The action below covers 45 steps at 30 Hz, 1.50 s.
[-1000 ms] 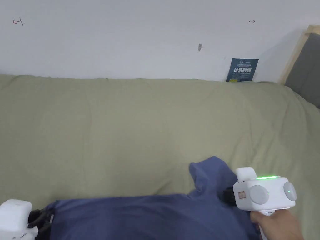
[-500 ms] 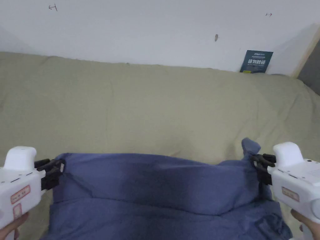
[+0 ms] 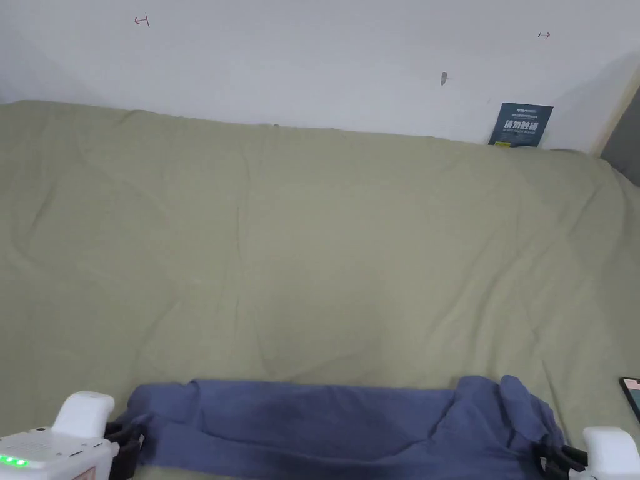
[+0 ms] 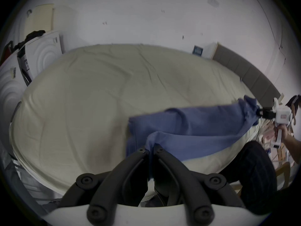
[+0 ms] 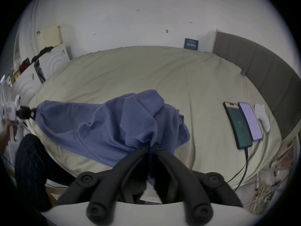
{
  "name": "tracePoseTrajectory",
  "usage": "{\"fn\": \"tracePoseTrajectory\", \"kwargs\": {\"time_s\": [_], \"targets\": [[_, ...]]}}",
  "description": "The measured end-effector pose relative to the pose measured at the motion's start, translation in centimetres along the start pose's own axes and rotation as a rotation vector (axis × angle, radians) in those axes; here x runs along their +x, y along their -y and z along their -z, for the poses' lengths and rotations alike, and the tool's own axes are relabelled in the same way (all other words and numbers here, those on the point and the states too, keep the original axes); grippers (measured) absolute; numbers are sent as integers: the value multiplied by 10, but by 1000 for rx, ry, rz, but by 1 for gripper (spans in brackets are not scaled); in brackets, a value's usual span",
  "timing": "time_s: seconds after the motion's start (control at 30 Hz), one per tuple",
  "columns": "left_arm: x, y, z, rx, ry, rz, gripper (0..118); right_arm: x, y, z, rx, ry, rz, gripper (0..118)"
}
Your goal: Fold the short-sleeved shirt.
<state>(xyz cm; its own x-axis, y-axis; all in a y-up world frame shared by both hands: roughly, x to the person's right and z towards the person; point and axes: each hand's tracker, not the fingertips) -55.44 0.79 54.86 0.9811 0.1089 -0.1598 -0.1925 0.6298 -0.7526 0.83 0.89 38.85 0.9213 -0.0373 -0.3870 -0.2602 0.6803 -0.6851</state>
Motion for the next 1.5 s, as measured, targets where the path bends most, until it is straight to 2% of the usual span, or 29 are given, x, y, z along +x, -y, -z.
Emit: {"fn": "tracePoseTrajectory", "kwargs": {"time_s": [0.03, 0.07, 0.1, 0.13, 0.17, 0.2, 0.33, 0.37, 0.4, 0.43, 0.47, 0.5, 0.57, 0.6, 0.67, 0.77, 0.8, 0.83, 0.87, 0.9, 0.93, 1.0, 1.07, 1.17, 1.23, 1.3, 1.43, 1.47, 1.5], "targets": [[-7, 0, 2, 14, 29, -46, 36, 0, -2, -3, 4, 8, 19, 42], [-9, -4, -5, 29, 46, -97, 98, 0, -5, -10, 19, 27, 33, 93], [-8, -6, -13, 47, 71, -126, 118, 0, -7, -19, 38, 22, 43, 117], [-5, -5, -33, 115, 101, -97, 115, -2, -8, -32, 76, 18, 57, 118], [-6, -11, -43, 241, 69, -60, 117, -5, -11, -49, 136, 3, 60, 118], [-4, -8, -53, 191, 61, -86, 118, -14, -6, -68, 151, -29, 78, 118], [2, 4, -108, 296, 58, -103, 118, -44, -1, -114, 240, -101, 115, 118], [1, 7, -115, 297, 52, -120, 117, -53, 2, -123, 256, -132, 123, 111], [-2, 9, -120, 305, 41, -143, 112, -60, 5, -132, 275, -171, 144, 96], [-7, 8, -121, 261, 56, -169, 97, -67, 8, -138, 292, -192, 160, 74], [-12, 9, -123, 242, 97, -182, 46, -76, 8, -141, 290, -190, 172, 37], [-16, 10, -124, 255, 99, -194, 0, -86, 9, -143, 282, -176, 167, 4], [-24, 7, -119, 230, 72, -219, 0, -100, 8, -144, 278, -178, 164, 0], [-32, 6, -117, 266, 113, -226, 0, -106, 8, -143, 282, -185, 165, 0], [-51, 5, -109, 228, 211, -301, 0, -112, 3, -140, 259, -257, 170, 0], [-79, -2, -89, 203, 303, -426, 0, -124, -3, -139, 272, -213, 156, 0], [-91, -1, -78, 155, 342, -488, 13, -125, -4, -138, 269, -216, 160, 0], [-103, -5, -68, 133, 376, -501, 46, -126, -5, -136, 268, -221, 174, 0], [-116, -4, -52, 63, 457, -521, 98, -130, -8, -136, 262, -222, 183, 0], [-127, -1, -37, 30, 534, -545, 118, -133, -9, -134, 256, -219, 186, 0], [-138, 5, -26, 55, 601, -589, 118, -135, -10, -132, 252, -214, 187, 0], [-166, 5, -5, -18, 755, -721, 118, -139, -13, -132, 242, -208, 187, 0], [-175, 9, 20, -57, 805, -797, 118, -143, -15, -131, 236, -202, 186, 0], [-161, 20, 66, -152, 875, -770, 118, -148, -19, -132, 229, -190, 186, 0], [-152, 12, 74, -34, 1041, -678, 118, -151, -21, -131, 228, -186, 189, 0], [-133, 0, 94, -113, 1068, -660, 118, -155, -25, -130, 225, -180, 187, 0], [-122, -16, 127, -134, 1160, -668, 118, -163, -31, -126, 211, -185, 191, 0], [-123, -20, 127, -154, 1148, -685, 111, -166, -32, -125, 209, -183, 192, 0], [-123, -18, 125, -160, 1119, -705, 94, -167, -32, -126, 209, -185, 194, 0]]}}
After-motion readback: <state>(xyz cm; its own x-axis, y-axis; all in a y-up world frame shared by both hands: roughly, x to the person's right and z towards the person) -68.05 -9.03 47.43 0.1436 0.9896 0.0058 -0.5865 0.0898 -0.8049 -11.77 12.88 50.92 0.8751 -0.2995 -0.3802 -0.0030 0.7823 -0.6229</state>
